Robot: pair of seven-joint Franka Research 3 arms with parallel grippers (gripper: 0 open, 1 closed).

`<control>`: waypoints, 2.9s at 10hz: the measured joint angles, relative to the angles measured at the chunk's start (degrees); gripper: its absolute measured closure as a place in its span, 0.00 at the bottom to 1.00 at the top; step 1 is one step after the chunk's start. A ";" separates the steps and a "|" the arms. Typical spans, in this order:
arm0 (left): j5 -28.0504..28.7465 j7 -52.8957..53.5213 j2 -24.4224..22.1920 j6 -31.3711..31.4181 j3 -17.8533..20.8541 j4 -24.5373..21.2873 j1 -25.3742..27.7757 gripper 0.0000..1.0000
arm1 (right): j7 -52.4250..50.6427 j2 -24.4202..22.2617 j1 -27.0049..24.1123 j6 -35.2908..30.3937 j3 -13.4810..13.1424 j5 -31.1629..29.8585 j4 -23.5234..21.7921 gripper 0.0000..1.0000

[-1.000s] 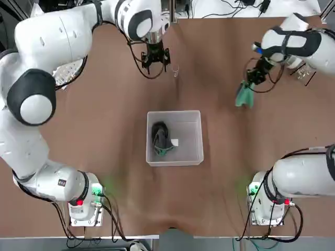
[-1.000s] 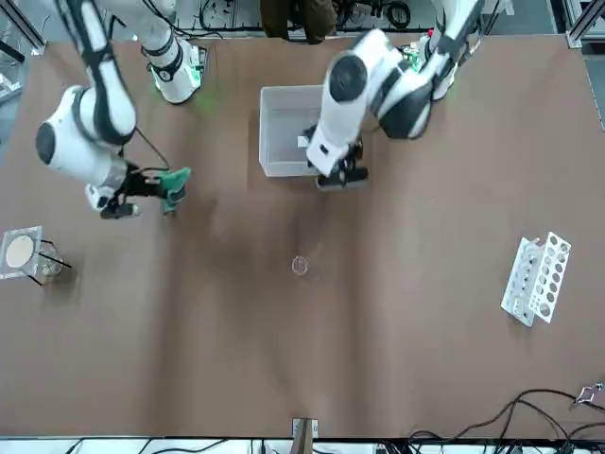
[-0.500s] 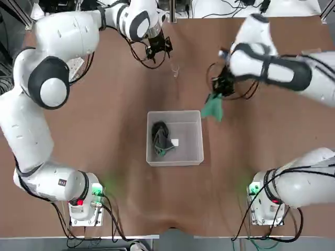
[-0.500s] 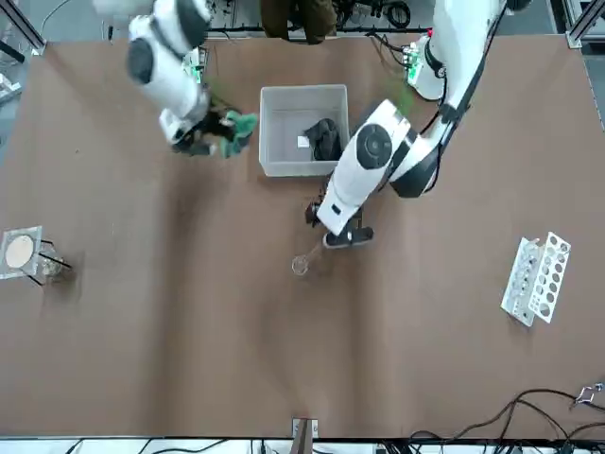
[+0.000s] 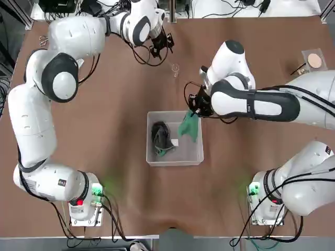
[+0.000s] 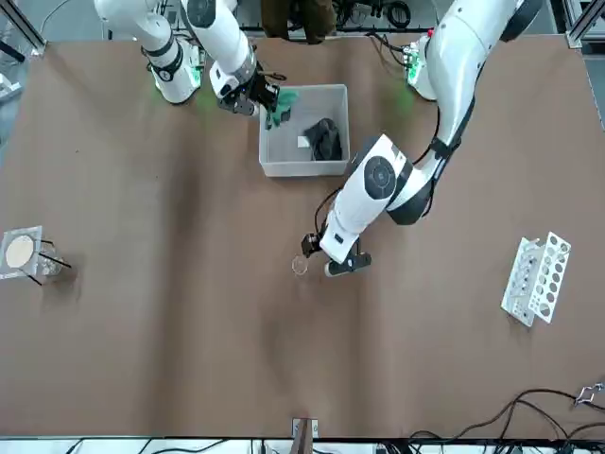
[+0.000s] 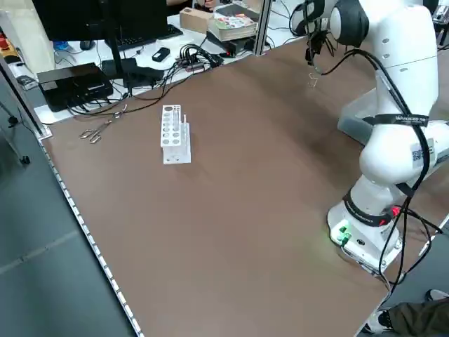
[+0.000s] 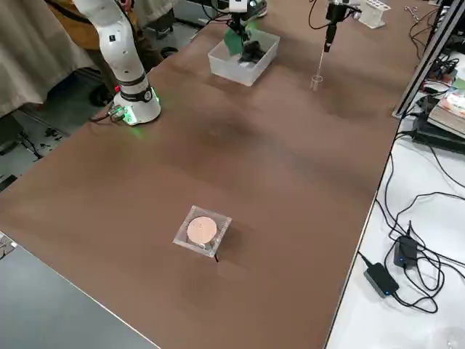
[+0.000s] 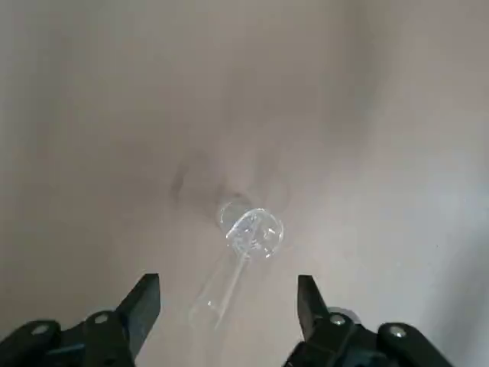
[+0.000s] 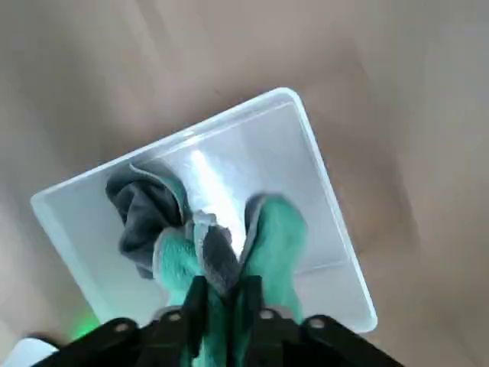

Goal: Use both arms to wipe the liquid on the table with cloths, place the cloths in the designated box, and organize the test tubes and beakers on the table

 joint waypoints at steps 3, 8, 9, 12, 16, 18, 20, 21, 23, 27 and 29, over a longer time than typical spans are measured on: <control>0.00 -0.49 2.57 4.10 0.00 0.04 -0.43 0.30 | -0.05 0.96 -1.56 0.85 -1.81 0.01 1.65 0.16; 0.00 -0.47 3.37 4.15 0.43 0.04 -0.51 0.41 | -46.66 8.90 -28.70 -11.82 -5.84 0.29 16.27 0.00; 0.00 -0.45 3.65 4.15 0.51 0.06 -0.51 0.41 | -57.19 11.88 -32.22 -12.84 -5.81 1.39 18.56 0.00; 0.00 -0.42 4.21 4.15 0.52 0.06 -0.67 0.44 | -90.72 20.49 -41.03 -14.71 -5.74 14.77 21.47 0.00; 0.01 -0.41 4.22 4.15 0.56 0.10 -0.81 0.60 | -130.47 32.52 -45.99 -16.87 -5.59 30.50 24.75 0.00; 0.01 -0.42 4.22 4.16 0.58 0.13 -0.82 0.69 | -146.86 36.73 -45.94 -17.07 -4.81 39.86 26.01 0.00; 0.01 -0.44 4.21 4.19 0.57 0.27 -0.87 0.72 | -164.66 40.85 -45.83 -19.05 -3.54 50.53 26.63 0.00; 0.01 -0.44 4.21 4.19 0.57 0.34 -0.89 0.72 | -171.46 43.13 -45.74 -21.14 -2.85 54.44 27.52 0.00; 0.01 -0.45 4.20 4.18 0.55 0.42 -0.95 0.70 | -183.94 47.82 -45.00 -23.94 -1.91 60.58 30.41 0.00; 0.01 -0.46 3.66 1.91 0.30 0.45 -1.04 0.56 | -202.06 58.03 -38.32 -28.03 -1.75 71.61 38.00 0.00; 0.01 -0.46 3.61 1.04 0.27 0.38 -1.08 0.56 | -203.81 61.20 -34.46 -27.77 -1.72 74.62 41.68 0.00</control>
